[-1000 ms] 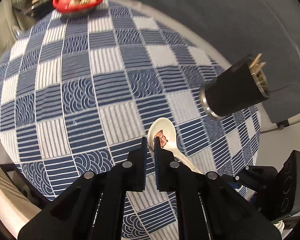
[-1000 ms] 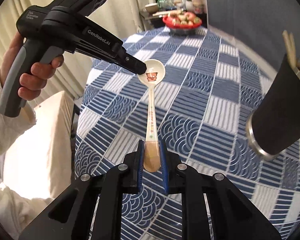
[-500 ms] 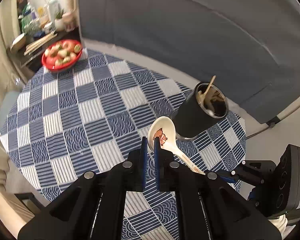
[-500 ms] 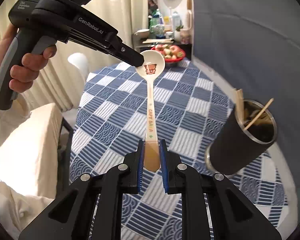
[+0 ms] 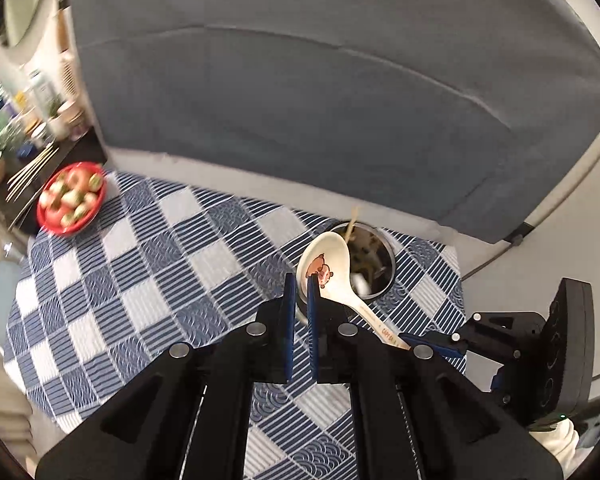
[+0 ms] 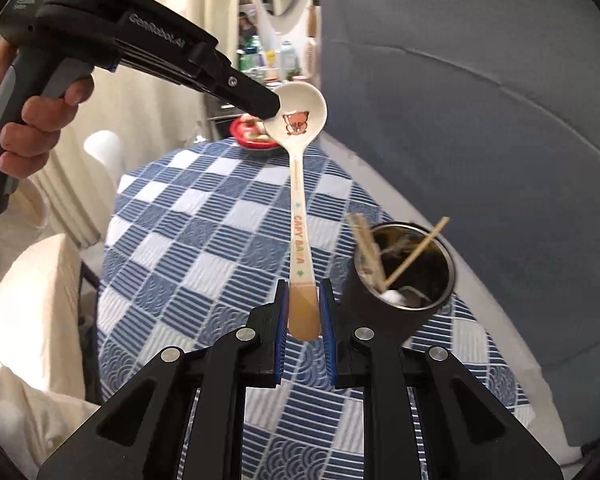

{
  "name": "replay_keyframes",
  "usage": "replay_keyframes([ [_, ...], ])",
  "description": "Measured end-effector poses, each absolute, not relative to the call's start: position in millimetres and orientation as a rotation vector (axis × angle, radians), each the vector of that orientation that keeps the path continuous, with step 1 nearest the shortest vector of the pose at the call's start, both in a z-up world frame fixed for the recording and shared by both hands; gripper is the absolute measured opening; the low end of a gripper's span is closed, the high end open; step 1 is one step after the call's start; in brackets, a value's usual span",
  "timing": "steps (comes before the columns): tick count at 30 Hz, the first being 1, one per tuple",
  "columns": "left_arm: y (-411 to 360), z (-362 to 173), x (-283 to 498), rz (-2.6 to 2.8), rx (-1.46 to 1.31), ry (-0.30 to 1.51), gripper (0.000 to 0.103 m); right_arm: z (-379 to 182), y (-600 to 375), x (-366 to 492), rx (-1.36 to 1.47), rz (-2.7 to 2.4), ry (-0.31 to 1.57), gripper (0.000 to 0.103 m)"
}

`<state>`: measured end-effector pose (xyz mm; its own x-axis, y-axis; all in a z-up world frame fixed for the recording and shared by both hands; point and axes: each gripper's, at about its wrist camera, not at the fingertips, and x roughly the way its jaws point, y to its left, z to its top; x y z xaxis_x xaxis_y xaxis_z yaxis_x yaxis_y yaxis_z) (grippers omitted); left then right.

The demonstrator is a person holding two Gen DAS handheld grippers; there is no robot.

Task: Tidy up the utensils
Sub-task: 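Lift the cartoon-print spoon with both tools and carry it over the black cup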

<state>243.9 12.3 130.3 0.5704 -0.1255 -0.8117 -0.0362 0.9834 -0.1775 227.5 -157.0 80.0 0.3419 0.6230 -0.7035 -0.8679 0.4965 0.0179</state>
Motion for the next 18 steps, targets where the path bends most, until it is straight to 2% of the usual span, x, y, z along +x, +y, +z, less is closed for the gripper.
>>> replay_keyframes([
  [18, -5, 119, 317, -0.206, -0.035, 0.955, 0.004, 47, -135, 315, -0.396, 0.885, 0.899, 0.014],
])
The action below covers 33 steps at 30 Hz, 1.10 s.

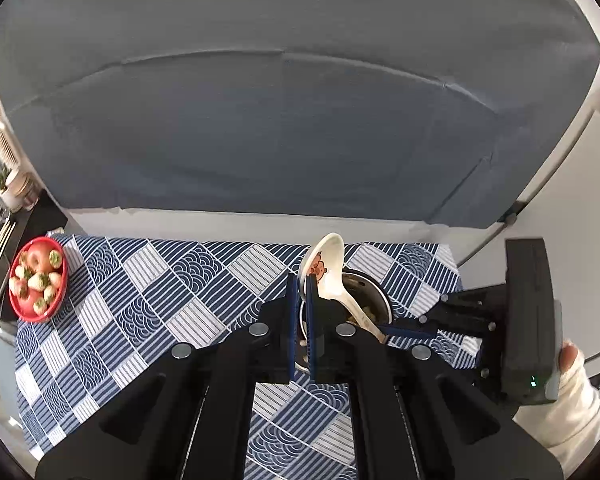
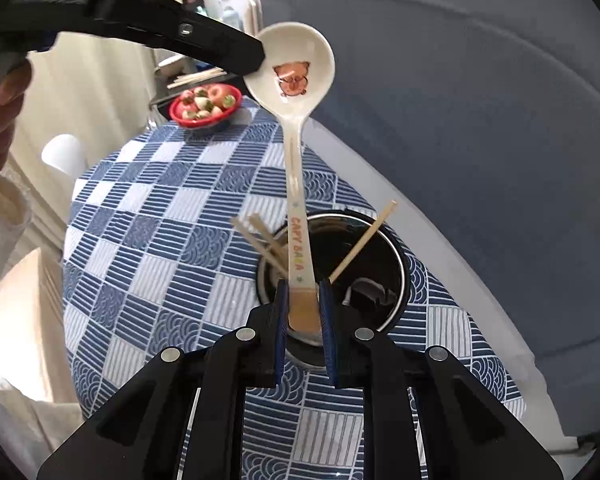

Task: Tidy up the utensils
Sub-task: 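Lift the cartoon-print spoon with both tools and carry it over the black cup, then lower the spoon into the black cup and open both tools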

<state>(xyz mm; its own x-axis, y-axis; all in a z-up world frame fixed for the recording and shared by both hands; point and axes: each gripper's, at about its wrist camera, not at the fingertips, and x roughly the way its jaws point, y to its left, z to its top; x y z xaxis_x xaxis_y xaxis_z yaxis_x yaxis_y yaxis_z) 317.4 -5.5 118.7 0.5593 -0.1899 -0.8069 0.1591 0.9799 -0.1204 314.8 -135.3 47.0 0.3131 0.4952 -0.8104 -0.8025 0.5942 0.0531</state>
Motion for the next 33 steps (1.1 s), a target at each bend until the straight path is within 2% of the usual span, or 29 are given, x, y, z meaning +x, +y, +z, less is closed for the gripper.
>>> replay_keyframes([
  [11, -4, 82, 338, -0.242, 0.024, 1.011, 0.004, 10, -113, 343, -0.487, 0.837, 1.034, 0.014],
  [26, -9, 80, 340, -0.295, 0.076, 1.033, 0.005, 6, -108, 346, -0.586, 0.792, 1.072, 0.015],
  [28, -9, 79, 340, -0.311, 0.065, 1.043, 0.005, 9, -110, 345, -0.583, 0.789, 1.057, 0.018],
  [29, -9, 79, 340, -0.311, 0.058, 1.040, 0.006, 12, -112, 343, -0.584, 0.779, 1.048, 0.027],
  [31, -6, 82, 337, -0.305, 0.031, 1.017, 0.029, 20, -117, 338, -0.573, 0.788, 1.017, 0.042],
  [32, -3, 85, 335, -0.303, 0.009, 0.997, 0.053, 24, -120, 335, -0.566, 0.793, 1.000, 0.051],
  [33, 1, 89, 333, -0.283, -0.008, 0.973, 0.066, 30, -123, 332, -0.559, 0.793, 0.981, 0.059],
])
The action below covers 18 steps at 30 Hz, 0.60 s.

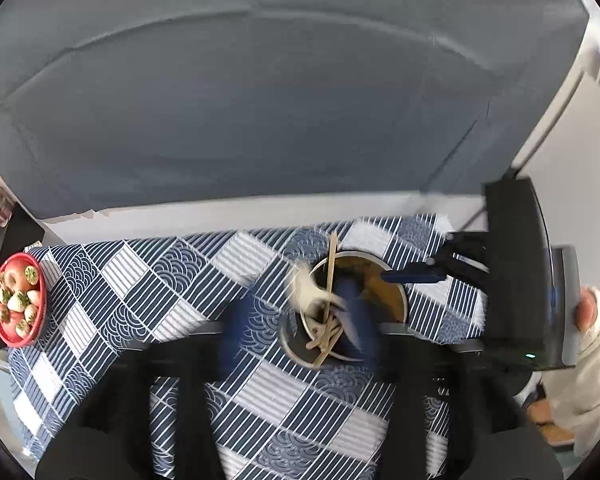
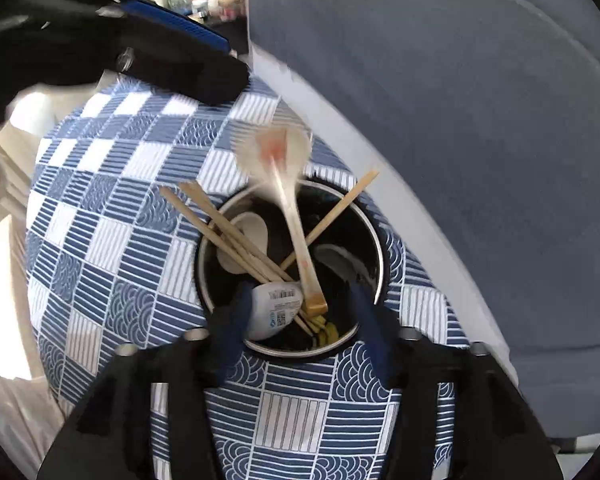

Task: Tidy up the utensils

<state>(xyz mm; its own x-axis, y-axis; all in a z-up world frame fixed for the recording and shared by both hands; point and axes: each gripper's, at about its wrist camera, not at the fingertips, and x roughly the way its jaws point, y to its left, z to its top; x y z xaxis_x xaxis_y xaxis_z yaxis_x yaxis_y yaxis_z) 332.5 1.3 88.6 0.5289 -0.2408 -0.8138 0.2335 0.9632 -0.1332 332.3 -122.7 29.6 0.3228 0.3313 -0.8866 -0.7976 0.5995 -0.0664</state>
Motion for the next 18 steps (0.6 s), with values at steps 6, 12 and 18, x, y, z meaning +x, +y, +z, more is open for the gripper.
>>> replay_keyframes([
  [6, 18, 101, 316, -0.236, -0.115, 0.890, 0.097, 57, -140, 319, -0.525, 0.730, 0.874, 0.084],
  [12, 19, 101, 288, -0.159, -0.142, 0.848, 0.097, 75, -164, 297, -0.419, 0.680, 0.803, 0.087],
  [18, 18, 95, 252, -0.090, -0.148, 0.807, 0.097, 78, -193, 273, -0.326, 0.639, 0.800, 0.090],
])
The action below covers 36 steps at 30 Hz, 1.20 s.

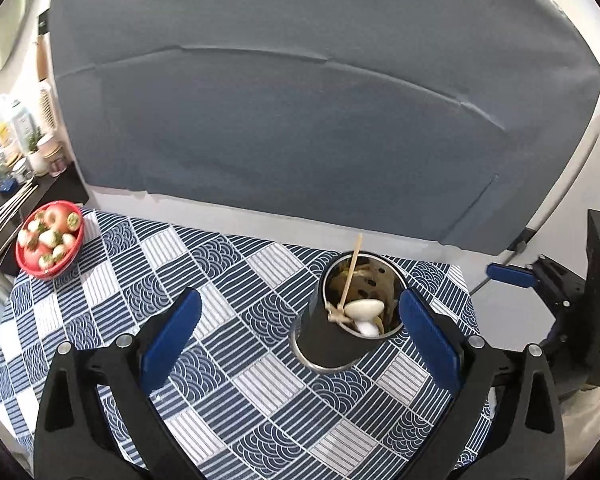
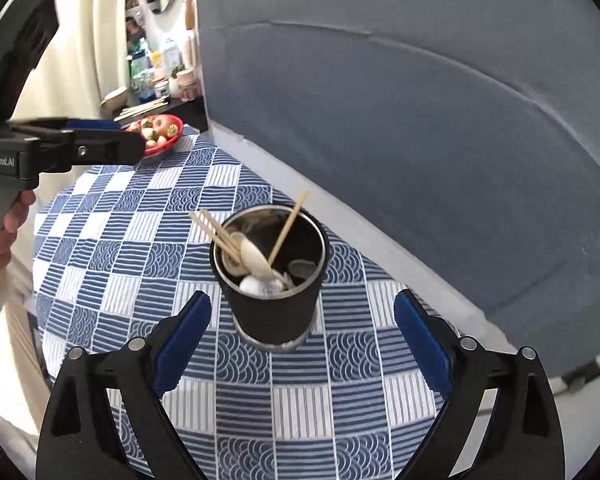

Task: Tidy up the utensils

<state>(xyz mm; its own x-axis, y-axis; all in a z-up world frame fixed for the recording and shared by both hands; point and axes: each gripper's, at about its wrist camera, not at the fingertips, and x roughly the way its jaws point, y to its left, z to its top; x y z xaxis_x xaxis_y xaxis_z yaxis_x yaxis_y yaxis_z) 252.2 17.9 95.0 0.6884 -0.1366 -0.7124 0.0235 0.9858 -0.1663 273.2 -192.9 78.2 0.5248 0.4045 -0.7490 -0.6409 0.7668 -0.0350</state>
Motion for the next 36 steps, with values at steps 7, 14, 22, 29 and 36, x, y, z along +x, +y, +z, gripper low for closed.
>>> replay_keyframes([
  [7, 18, 87, 211, -0.031, -0.186, 0.764, 0.097, 83, -225, 243, -0.251, 0.643, 0.795, 0.094],
  [14, 7, 77, 174, 0.059, -0.161, 0.778, 0.097, 91, -244, 205, -0.245, 0.584, 0.722, 0.095],
  [22, -20, 74, 124, 0.132, -0.081, 0.768, 0.097, 88, -267, 169, -0.182, 0.465, 0.686, 0.095],
  [29, -51, 69, 81, 0.119, -0.083, 0.801, 0.097, 83, -283, 134, -0.149, 0.389, 0.676, 0.095],
  [36, -78, 60, 53, 0.121, -0.040, 0.813, 0.097, 73, -288, 112, -0.126, 0.365, 0.735, 0.095],
])
